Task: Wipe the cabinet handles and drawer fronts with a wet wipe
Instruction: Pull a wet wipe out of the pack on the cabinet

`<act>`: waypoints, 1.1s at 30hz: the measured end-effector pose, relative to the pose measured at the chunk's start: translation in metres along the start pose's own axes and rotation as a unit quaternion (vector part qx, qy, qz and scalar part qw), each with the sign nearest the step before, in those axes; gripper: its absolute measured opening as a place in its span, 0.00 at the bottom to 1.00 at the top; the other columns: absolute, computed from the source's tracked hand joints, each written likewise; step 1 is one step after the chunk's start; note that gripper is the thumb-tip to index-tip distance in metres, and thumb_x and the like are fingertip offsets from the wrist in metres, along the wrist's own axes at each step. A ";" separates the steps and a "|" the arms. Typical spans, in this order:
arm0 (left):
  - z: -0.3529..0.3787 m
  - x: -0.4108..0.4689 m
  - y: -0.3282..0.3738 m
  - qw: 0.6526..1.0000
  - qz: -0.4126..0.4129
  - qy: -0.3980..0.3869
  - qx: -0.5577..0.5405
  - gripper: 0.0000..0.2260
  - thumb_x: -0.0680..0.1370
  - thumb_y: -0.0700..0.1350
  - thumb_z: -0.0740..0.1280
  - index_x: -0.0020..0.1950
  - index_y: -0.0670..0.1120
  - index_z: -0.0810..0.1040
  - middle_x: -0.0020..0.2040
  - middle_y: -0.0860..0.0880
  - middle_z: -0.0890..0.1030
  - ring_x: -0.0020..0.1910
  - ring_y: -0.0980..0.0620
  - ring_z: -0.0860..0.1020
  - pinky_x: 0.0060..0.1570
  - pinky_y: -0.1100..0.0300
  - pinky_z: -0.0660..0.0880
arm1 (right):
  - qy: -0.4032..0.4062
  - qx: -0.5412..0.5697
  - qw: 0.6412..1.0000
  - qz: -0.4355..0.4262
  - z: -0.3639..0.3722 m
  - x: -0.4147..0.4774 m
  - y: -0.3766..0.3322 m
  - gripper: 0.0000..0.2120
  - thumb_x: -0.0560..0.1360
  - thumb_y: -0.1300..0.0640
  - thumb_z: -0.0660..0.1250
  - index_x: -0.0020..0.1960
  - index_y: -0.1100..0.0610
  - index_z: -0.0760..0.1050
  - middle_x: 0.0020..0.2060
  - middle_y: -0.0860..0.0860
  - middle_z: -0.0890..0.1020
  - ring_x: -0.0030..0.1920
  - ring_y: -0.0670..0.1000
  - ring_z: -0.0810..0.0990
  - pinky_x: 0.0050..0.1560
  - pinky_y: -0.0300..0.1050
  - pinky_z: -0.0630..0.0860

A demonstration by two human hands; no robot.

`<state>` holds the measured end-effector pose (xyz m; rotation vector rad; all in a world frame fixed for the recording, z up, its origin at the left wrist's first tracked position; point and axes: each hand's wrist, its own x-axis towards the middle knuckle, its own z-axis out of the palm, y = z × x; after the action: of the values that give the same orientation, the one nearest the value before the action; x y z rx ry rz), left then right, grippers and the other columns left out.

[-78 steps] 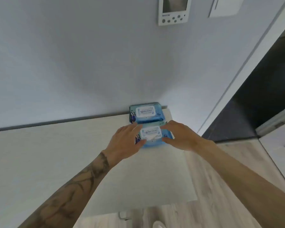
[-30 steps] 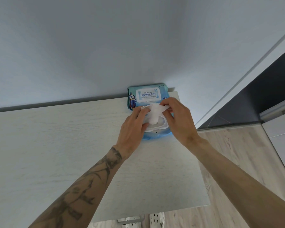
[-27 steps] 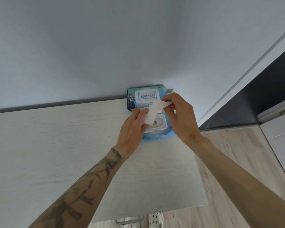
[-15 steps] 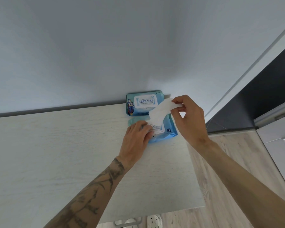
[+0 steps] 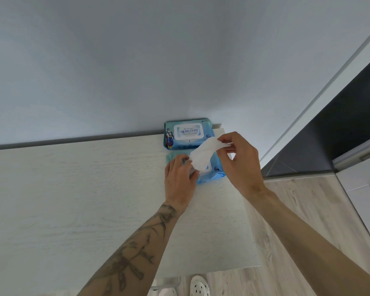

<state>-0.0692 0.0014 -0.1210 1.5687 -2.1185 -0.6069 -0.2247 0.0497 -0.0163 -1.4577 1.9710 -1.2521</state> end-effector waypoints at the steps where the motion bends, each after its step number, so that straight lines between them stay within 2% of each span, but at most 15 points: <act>1: -0.001 0.000 0.004 1.000 -0.014 0.001 -0.005 0.19 0.78 0.42 0.77 0.68 0.43 0.81 0.67 0.47 0.77 0.69 0.47 0.74 0.74 0.52 0.68 | -0.002 0.001 1.000 0.000 -0.001 -0.002 -0.002 0.08 0.82 0.63 0.67 0.60 0.61 0.78 0.57 0.50 0.84 0.52 0.49 0.83 0.50 0.24 0.77; 6: -0.013 -0.006 0.011 0.999 -0.032 -0.017 -0.006 0.18 0.82 0.45 0.75 0.71 0.44 0.81 0.70 0.48 0.76 0.71 0.47 0.73 0.75 0.53 0.67 | 0.000 0.012 1.000 -0.015 -0.008 -0.019 -0.012 0.06 0.81 0.63 0.68 0.58 0.58 0.78 0.56 0.49 0.85 0.52 0.49 0.84 0.51 0.24 0.76; 10: -0.045 -0.029 0.010 0.999 -0.025 -0.014 -0.045 0.16 0.83 0.41 0.73 0.71 0.43 0.81 0.73 0.48 0.76 0.70 0.48 0.75 0.75 0.51 0.70 | -0.001 0.021 0.999 -0.026 -0.013 -0.037 -0.017 0.09 0.82 0.62 0.69 0.55 0.49 0.75 0.53 0.44 0.84 0.50 0.46 0.83 0.48 0.24 0.76; 12: -0.068 -0.044 0.011 0.997 -0.005 -0.002 -0.077 0.13 0.84 0.39 0.71 0.69 0.43 0.82 0.70 0.47 0.78 0.66 0.51 0.77 0.71 0.58 0.74 | -0.005 0.014 1.000 -0.027 -0.014 -0.049 -0.021 0.11 0.82 0.62 0.70 0.55 0.47 0.74 0.53 0.42 0.82 0.50 0.45 0.83 0.48 0.25 0.77; 14: -0.091 -0.061 0.015 0.993 0.017 0.023 -0.112 0.11 0.84 0.38 0.69 0.66 0.42 0.83 0.66 0.47 0.80 0.63 0.54 0.77 0.65 0.73 0.71 | -0.001 0.017 0.999 -0.033 -0.013 -0.064 -0.028 0.12 0.81 0.62 0.71 0.56 0.47 0.74 0.53 0.43 0.82 0.51 0.45 0.83 0.48 0.25 0.77; 16: -0.112 -0.082 0.024 0.990 0.038 0.035 -0.131 0.10 0.85 0.38 0.67 0.65 0.43 0.84 0.65 0.47 0.80 0.61 0.58 0.76 0.59 0.81 0.67 | 0.007 0.023 0.999 -0.037 -0.010 -0.081 -0.036 0.09 0.82 0.62 0.71 0.56 0.50 0.76 0.56 0.46 0.84 0.51 0.46 0.83 0.49 0.26 0.77; 19: -0.136 -0.115 0.036 0.981 0.065 0.037 -0.177 0.10 0.86 0.42 0.68 0.66 0.44 0.83 0.64 0.49 0.80 0.63 0.58 0.75 0.58 0.80 0.67 | 0.012 0.026 0.999 -0.039 -0.008 -0.113 -0.054 0.08 0.81 0.60 0.72 0.60 0.57 0.79 0.59 0.49 0.84 0.53 0.48 0.83 0.49 0.28 0.77; 21: -0.149 -0.139 0.039 0.974 0.066 0.034 -0.214 0.11 0.85 0.45 0.68 0.66 0.43 0.83 0.64 0.50 0.81 0.64 0.58 0.76 0.58 0.80 0.68 | 0.013 0.028 0.998 -0.047 -0.008 -0.140 -0.067 0.10 0.81 0.58 0.72 0.61 0.57 0.80 0.61 0.49 0.84 0.54 0.48 0.83 0.49 0.28 0.78; 24: -0.165 -0.179 0.034 0.965 0.060 0.031 -0.252 0.11 0.84 0.47 0.70 0.64 0.44 0.84 0.60 0.52 0.83 0.59 0.62 0.78 0.55 0.79 0.68 | -0.001 0.036 0.998 -0.057 -0.009 -0.184 -0.085 0.11 0.81 0.58 0.72 0.63 0.55 0.81 0.62 0.48 0.84 0.56 0.48 0.83 0.50 0.27 0.79; 29: -0.177 -0.252 0.015 0.960 0.034 0.047 -0.275 0.01 0.83 0.45 0.72 0.54 0.51 0.82 0.50 0.57 0.84 0.52 0.63 0.80 0.54 0.77 0.69 | 0.039 0.044 0.998 -0.025 0.003 -0.264 -0.106 0.12 0.80 0.59 0.74 0.60 0.49 0.78 0.55 0.40 0.81 0.52 0.37 0.80 0.51 0.23 0.76; 33: -0.173 -0.302 -0.004 0.959 0.048 0.062 -0.272 0.12 0.83 0.43 0.73 0.49 0.61 0.78 0.48 0.62 0.83 0.52 0.64 0.80 0.53 0.77 0.68 | 0.066 0.147 0.983 0.091 0.026 -0.325 -0.107 0.05 0.83 0.50 0.70 0.53 0.48 0.75 0.45 0.39 0.84 0.48 0.39 0.84 0.49 0.32 0.81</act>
<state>0.1145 0.2745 -0.0081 1.1558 -1.7220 -0.9343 -0.0207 0.3249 -0.0045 -1.0537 1.8554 -1.5127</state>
